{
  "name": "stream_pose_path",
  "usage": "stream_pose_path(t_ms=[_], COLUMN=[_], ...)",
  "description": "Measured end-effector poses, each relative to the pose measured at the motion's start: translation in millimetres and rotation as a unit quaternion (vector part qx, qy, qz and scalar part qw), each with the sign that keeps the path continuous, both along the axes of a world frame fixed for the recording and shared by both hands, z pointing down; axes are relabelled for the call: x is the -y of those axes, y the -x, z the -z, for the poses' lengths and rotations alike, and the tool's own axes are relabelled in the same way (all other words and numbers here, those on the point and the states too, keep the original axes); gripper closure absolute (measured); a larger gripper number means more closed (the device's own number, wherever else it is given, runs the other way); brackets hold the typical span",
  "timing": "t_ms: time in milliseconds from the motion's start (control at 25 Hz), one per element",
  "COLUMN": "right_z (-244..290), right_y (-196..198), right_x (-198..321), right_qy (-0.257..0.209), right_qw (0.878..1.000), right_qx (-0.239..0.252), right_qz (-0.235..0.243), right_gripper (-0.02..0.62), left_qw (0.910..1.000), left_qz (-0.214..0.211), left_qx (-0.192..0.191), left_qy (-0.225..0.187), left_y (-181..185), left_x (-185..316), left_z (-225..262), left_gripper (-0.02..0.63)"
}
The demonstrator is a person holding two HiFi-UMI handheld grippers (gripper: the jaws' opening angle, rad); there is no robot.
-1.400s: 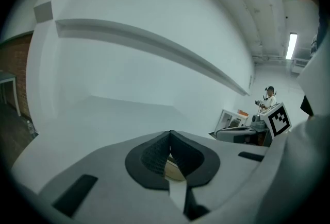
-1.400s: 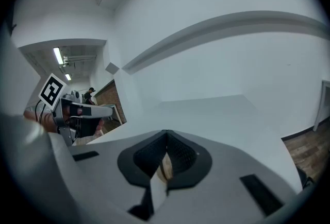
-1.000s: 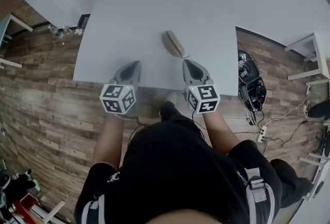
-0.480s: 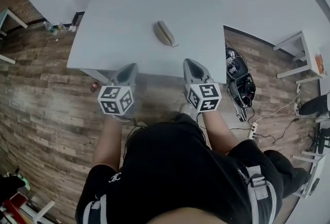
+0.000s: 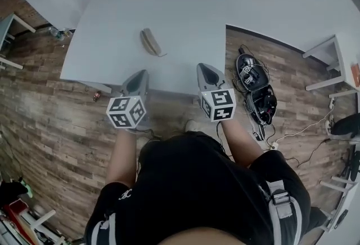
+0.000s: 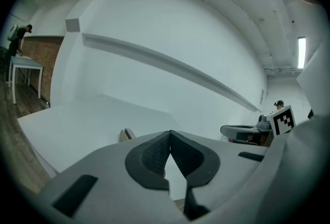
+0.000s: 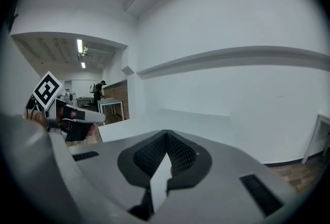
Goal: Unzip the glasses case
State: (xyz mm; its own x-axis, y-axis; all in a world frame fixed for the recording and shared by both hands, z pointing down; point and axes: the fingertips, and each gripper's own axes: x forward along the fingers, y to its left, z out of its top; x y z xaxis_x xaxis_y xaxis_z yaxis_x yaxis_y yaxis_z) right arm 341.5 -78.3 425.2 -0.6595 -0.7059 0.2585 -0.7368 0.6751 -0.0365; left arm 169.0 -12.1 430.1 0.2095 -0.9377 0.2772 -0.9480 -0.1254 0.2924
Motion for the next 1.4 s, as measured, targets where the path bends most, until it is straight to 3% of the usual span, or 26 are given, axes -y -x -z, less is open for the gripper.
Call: stream_pose_path(t_ms=[160, 520, 800, 1400], right_z=[14, 22, 24, 10], right_y=[-6, 16, 28, 9], right_x=[11, 23, 29, 51], right_qy=[-0.006, -0.007, -0.004, 0.024], right_qw=[0.999, 0.998, 0.998, 0.995], right_qx=[0.029, 0.055, 0.045, 0.069], right_qz=[0.015, 0.042, 0.053, 0.068], right_gripper=[0.581, 0.581, 0.583, 0.583], left_qw=[0.9998, 0.9978, 0.9968, 0.9951], left_qz=[0.008, 0.053, 0.077, 0.093], left_qx=[0.011, 0.039, 0.021, 0.008], left_qy=[0.014, 0.010, 0.004, 0.034], left_y=[-20, 3, 21, -1], left_x=[2, -4, -4, 15], left_z=[-2, 6, 14, -12], left_gripper=[0.603, 0.603, 0.603, 0.603])
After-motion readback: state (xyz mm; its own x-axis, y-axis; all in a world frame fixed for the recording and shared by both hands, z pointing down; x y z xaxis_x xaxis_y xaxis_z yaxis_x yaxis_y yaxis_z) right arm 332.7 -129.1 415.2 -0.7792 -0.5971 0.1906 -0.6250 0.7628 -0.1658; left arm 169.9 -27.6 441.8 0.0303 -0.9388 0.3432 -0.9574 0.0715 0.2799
